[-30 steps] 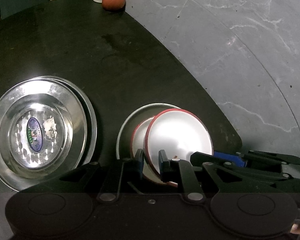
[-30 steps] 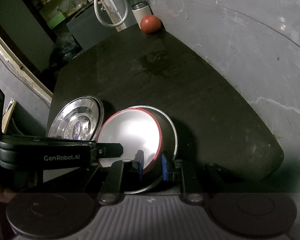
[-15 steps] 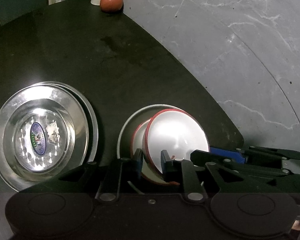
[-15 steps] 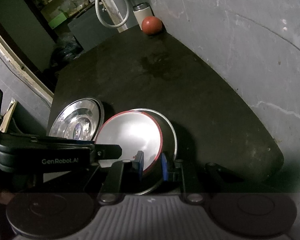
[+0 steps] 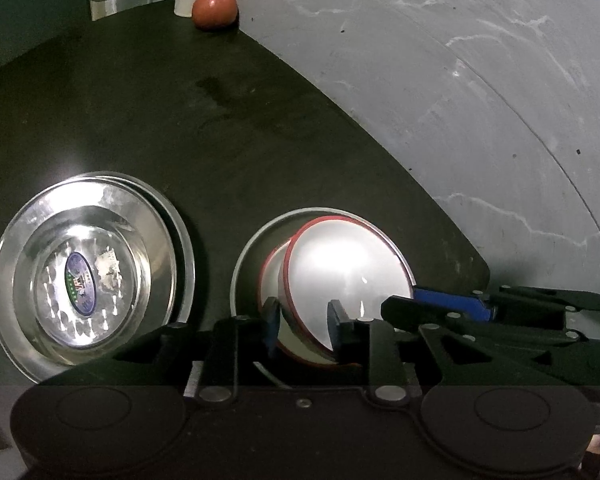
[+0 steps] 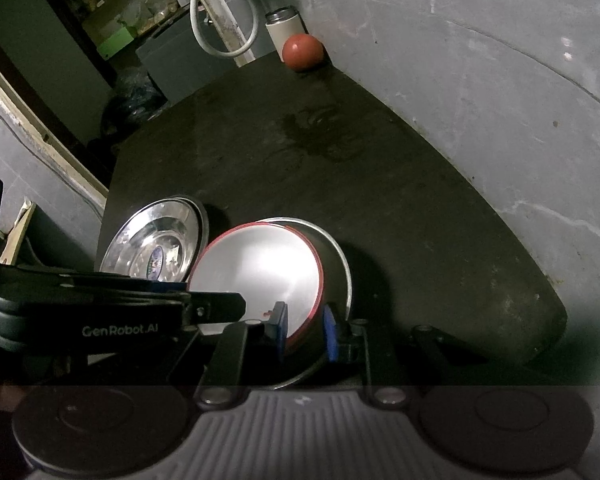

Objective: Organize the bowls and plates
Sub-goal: 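Settle the white bowl into the stack and open both grippers, then move both grippers to the steel bowl rim and close them on it, then lift the steel bowl stack with both grippers and carry it over the steel plates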

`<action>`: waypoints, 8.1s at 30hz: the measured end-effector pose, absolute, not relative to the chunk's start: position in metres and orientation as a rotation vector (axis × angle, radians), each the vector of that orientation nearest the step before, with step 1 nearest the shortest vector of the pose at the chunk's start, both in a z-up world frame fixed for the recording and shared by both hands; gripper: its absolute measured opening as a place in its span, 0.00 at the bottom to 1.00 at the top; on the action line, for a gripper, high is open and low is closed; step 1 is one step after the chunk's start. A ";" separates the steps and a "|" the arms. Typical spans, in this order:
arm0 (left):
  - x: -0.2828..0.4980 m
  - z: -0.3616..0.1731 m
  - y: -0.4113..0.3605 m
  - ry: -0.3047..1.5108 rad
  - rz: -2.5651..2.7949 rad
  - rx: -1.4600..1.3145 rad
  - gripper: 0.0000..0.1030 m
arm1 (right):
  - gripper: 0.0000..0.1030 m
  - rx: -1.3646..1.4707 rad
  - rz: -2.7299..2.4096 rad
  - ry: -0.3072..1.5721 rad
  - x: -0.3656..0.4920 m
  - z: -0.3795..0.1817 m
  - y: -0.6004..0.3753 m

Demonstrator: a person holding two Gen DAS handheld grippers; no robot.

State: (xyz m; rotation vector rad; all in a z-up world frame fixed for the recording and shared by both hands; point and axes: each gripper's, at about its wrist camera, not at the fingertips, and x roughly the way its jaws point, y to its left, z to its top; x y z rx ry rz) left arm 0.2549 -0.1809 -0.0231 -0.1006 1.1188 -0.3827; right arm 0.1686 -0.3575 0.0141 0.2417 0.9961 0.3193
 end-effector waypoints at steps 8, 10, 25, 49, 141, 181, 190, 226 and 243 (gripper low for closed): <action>0.253 -0.022 -0.182 1.121 -0.370 -0.086 0.38 | 0.23 0.248 0.322 0.992 0.167 0.014 -0.359; 0.253 -0.021 -0.182 1.119 -0.371 -0.086 0.38 | 0.23 0.248 0.323 0.992 0.167 0.014 -0.358; 0.238 -0.009 -0.157 1.036 -0.357 -0.186 0.68 | 0.31 0.246 0.318 0.948 0.160 0.020 -0.362; 0.222 -0.035 -0.116 1.180 -0.220 -0.326 0.99 | 1.00 0.220 0.190 0.975 0.159 0.020 -0.395; 0.228 -0.061 -0.119 1.128 -0.349 -0.542 0.21 | 0.17 0.216 0.354 1.095 0.189 -0.016 -0.382; 0.224 -0.060 -0.114 1.097 -0.393 -0.555 0.16 | 0.17 0.321 0.357 1.072 0.183 -0.020 -0.391; 0.219 -0.051 -0.105 1.068 -0.398 -0.552 0.16 | 0.17 0.319 0.366 1.048 0.179 -0.012 -0.389; 0.211 -0.018 -0.047 0.999 -0.305 -0.574 0.16 | 0.17 0.264 0.487 1.021 0.204 0.014 -0.340; 0.207 -0.014 -0.013 0.983 -0.249 -0.593 0.16 | 0.17 0.227 0.544 1.022 0.216 0.019 -0.305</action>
